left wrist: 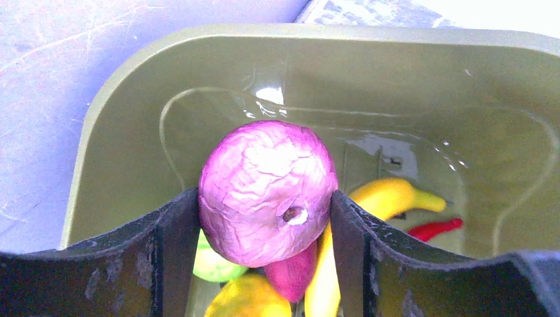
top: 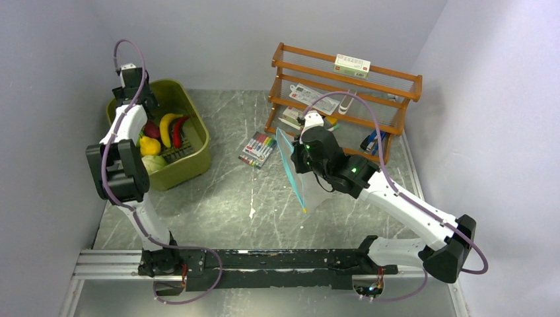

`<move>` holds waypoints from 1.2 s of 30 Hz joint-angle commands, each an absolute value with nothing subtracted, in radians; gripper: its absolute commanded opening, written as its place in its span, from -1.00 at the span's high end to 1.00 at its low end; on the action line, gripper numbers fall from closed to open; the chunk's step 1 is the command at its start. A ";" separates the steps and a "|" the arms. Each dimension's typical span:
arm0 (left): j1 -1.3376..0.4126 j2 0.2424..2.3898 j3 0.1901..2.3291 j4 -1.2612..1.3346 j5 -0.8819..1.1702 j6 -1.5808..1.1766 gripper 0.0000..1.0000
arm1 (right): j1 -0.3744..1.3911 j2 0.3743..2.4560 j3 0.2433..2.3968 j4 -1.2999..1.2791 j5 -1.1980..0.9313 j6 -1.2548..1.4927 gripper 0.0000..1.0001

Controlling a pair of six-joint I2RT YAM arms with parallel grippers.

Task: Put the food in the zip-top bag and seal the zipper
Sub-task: Pick up the fake vegetable from the bin.

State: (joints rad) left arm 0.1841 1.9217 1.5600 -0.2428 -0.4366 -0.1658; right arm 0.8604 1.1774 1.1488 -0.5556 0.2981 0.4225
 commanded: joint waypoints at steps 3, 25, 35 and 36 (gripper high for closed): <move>0.172 1.794 1.537 -0.371 -0.336 -0.239 0.18 | 0.858 1.168 1.150 -0.545 0.280 0.438 1.00; 0.172 1.333 1.224 -0.488 0.405 -0.333 0.26 | 0.857 1.283 1.193 -0.582 0.223 0.513 1.00; 0.170 1.171 1.124 -0.418 0.736 -0.393 0.33 | 0.858 1.320 1.238 -0.519 0.164 0.591 1.00; 0.169 1.165 1.122 -0.412 0.774 -0.406 0.34 | 0.858 1.323 1.243 -0.512 0.161 0.600 1.00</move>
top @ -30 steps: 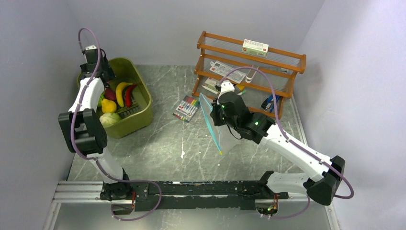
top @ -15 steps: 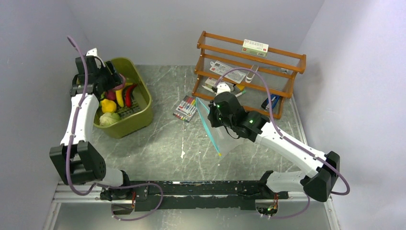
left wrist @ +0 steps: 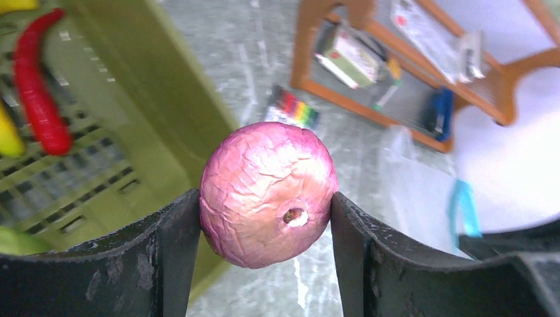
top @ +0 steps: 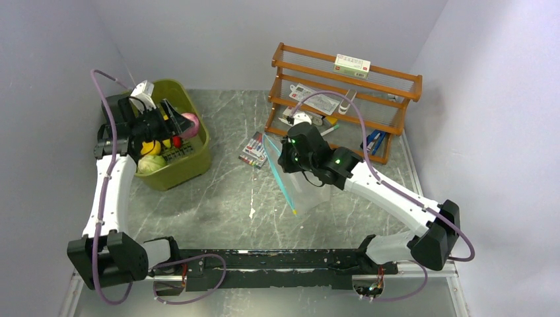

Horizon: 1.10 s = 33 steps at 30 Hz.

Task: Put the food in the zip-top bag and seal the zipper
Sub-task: Pick up the fake vegetable from the bin, then place the fake vegetable in the zipper food storage bag.

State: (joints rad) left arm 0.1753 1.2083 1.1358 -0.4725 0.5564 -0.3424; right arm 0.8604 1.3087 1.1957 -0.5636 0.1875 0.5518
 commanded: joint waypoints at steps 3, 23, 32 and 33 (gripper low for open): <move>0.163 1.146 1.106 -0.402 0.868 -0.436 0.38 | 0.858 1.330 1.250 -0.480 0.148 0.637 1.00; -0.058 1.059 0.858 0.077 1.181 -0.820 0.34 | 0.853 1.447 1.232 -0.254 0.039 0.805 1.00; -0.141 1.105 0.776 0.389 1.190 -1.041 0.29 | 0.853 1.446 1.242 -0.235 0.017 0.815 1.00; -0.148 1.115 0.760 0.447 1.194 -1.079 0.30 | 0.852 1.444 1.243 -0.235 0.016 0.814 1.00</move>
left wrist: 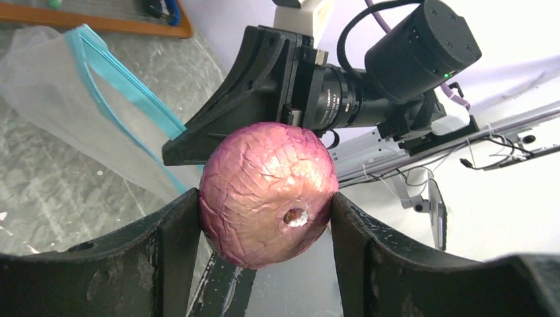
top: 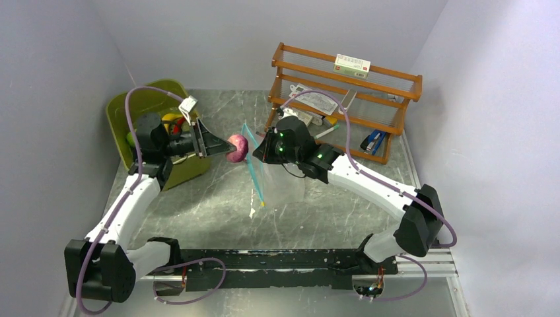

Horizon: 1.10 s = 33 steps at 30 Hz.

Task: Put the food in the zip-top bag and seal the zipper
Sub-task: Place the fake vegetable in the zipper food storage bag.

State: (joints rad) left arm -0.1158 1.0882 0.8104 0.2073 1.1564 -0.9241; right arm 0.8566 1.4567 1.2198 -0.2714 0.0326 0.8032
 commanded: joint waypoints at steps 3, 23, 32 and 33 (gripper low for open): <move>-0.166 1.142 0.724 0.565 1.197 -1.150 0.32 | 0.852 1.440 1.244 -0.235 0.013 0.817 1.00; -0.178 1.133 0.841 -0.068 0.890 -0.677 0.39 | 0.851 1.399 1.261 -0.182 -0.074 0.775 1.00; -0.209 1.160 0.911 -0.209 0.783 -0.588 0.40 | 0.852 1.411 1.272 -0.158 -0.109 0.761 1.00; -0.213 1.162 0.919 -0.221 0.768 -0.578 0.40 | 0.852 1.416 1.274 -0.153 -0.117 0.761 1.00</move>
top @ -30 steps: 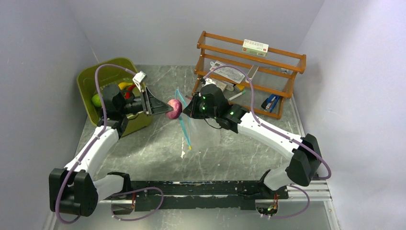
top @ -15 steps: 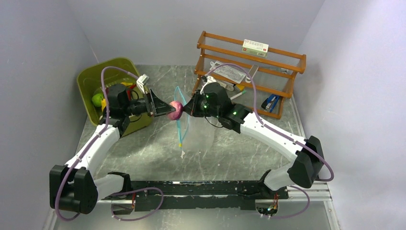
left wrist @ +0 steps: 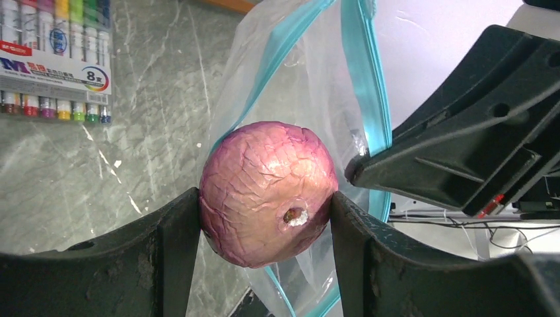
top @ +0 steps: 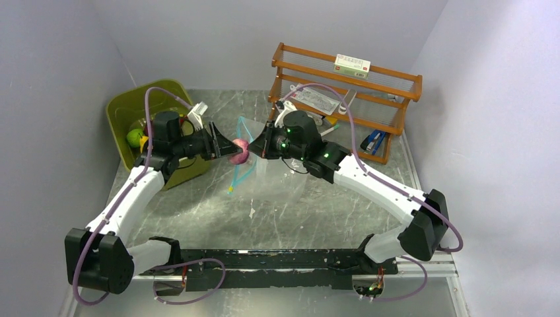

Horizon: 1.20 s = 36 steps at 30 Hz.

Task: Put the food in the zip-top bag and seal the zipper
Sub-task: Place the fake vegetable in the zipper food storage bag.

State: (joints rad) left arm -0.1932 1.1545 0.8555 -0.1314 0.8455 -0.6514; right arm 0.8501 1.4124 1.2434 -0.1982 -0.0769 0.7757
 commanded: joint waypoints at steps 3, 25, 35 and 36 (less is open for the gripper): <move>-0.226 1.165 0.937 -0.250 0.734 -0.562 0.40 | 0.852 1.430 1.279 -0.138 -0.138 0.765 1.00; -0.264 1.165 0.976 -0.350 0.727 -0.548 -0.03 | 0.852 1.450 1.230 -0.056 -0.145 0.812 1.00; -0.264 1.106 0.964 -0.354 0.757 -0.570 -0.43 | 0.849 1.434 1.193 -0.049 -0.120 0.812 1.00; -0.265 1.103 0.966 -0.352 0.767 -0.574 -0.45 | 0.848 1.433 1.195 -0.050 -0.117 0.810 1.00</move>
State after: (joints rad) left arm -0.2550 1.1461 0.9546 -0.3573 0.7097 -0.5560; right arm 0.8501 1.4445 1.2037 -0.0681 -0.1379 0.8139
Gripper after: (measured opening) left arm 0.701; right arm 0.009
